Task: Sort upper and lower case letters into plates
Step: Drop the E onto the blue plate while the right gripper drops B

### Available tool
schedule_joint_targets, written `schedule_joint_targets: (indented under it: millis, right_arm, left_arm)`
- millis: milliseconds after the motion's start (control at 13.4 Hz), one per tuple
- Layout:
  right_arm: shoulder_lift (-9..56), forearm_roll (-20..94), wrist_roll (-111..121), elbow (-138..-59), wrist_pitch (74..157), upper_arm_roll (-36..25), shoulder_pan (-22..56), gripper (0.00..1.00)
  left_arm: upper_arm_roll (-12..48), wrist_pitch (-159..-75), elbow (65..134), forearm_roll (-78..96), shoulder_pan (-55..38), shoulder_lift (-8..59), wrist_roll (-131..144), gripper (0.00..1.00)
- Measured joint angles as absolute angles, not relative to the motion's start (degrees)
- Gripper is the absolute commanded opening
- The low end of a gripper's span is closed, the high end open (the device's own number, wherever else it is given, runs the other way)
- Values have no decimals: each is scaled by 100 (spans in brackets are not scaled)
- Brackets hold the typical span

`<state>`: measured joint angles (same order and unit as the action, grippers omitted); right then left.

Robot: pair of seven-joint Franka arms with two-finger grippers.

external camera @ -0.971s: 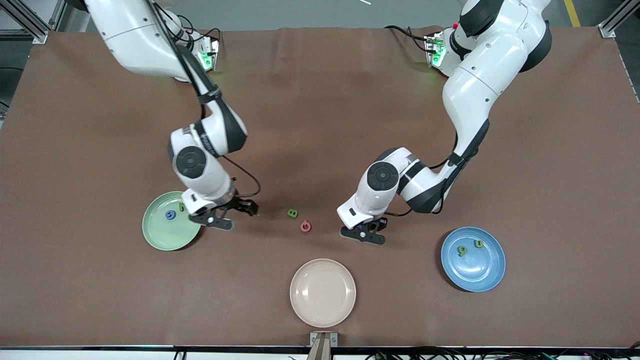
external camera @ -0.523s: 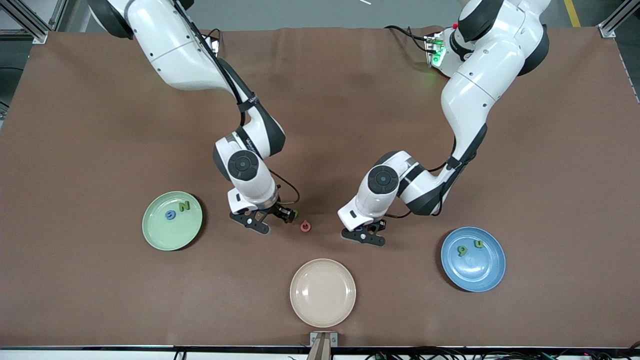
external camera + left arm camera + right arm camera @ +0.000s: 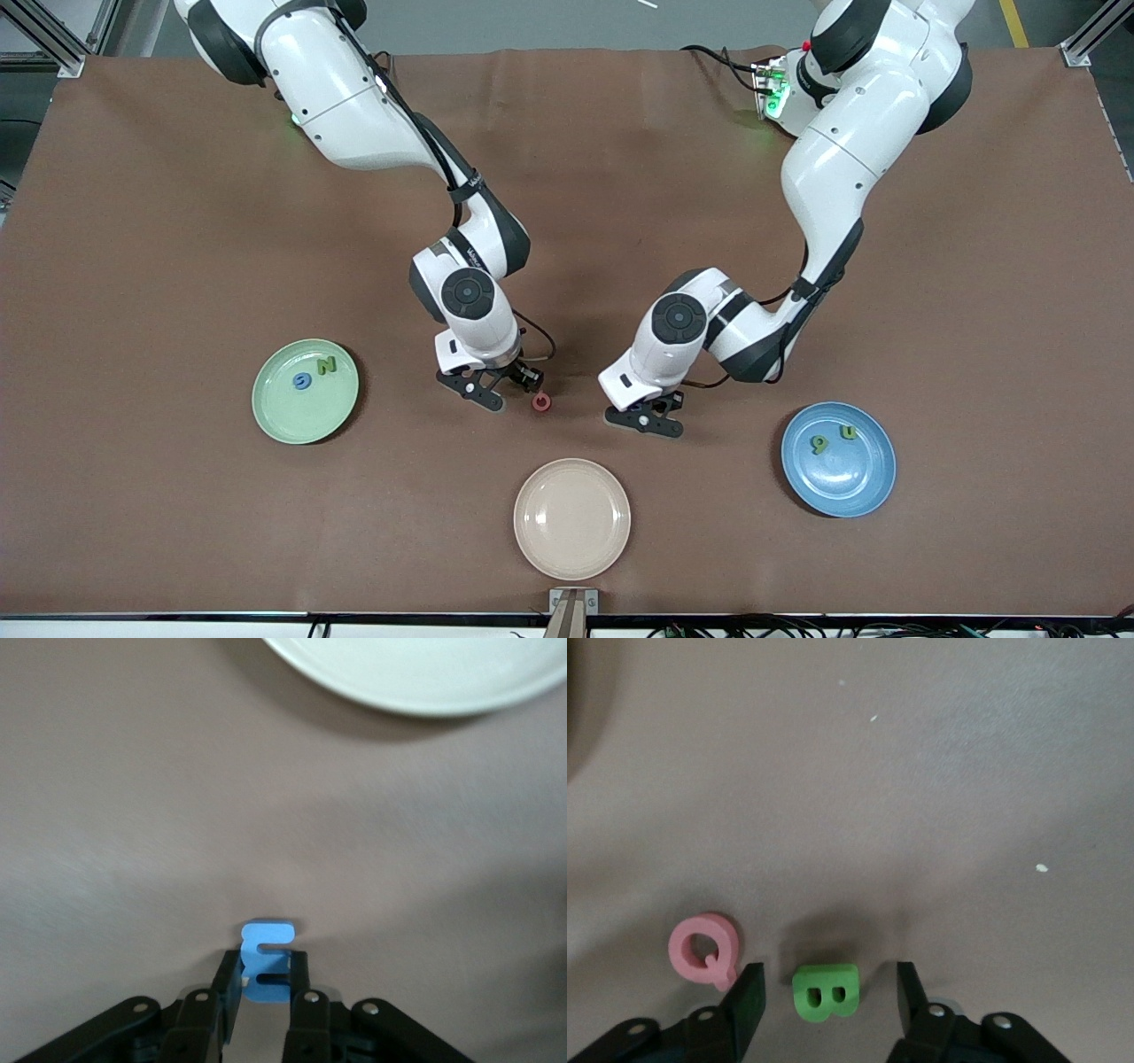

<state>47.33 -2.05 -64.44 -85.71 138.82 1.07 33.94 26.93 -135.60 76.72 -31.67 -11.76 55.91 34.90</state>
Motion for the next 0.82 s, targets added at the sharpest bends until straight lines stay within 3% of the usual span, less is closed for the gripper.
schedule_joint_targets:
  millis: [299,822]
  right_arm:
    - [4748,-430,-6463,-8561,13860,94,3454,4]
    - [4752,-478,-6333,-8452,13619,-27,3371,0]
  left_arm:
    - [2696,-13468,7586,-3167,-542,5283,2974,0]
    - [3278,-12595,7602,-3167,1111,5132,1238,0]
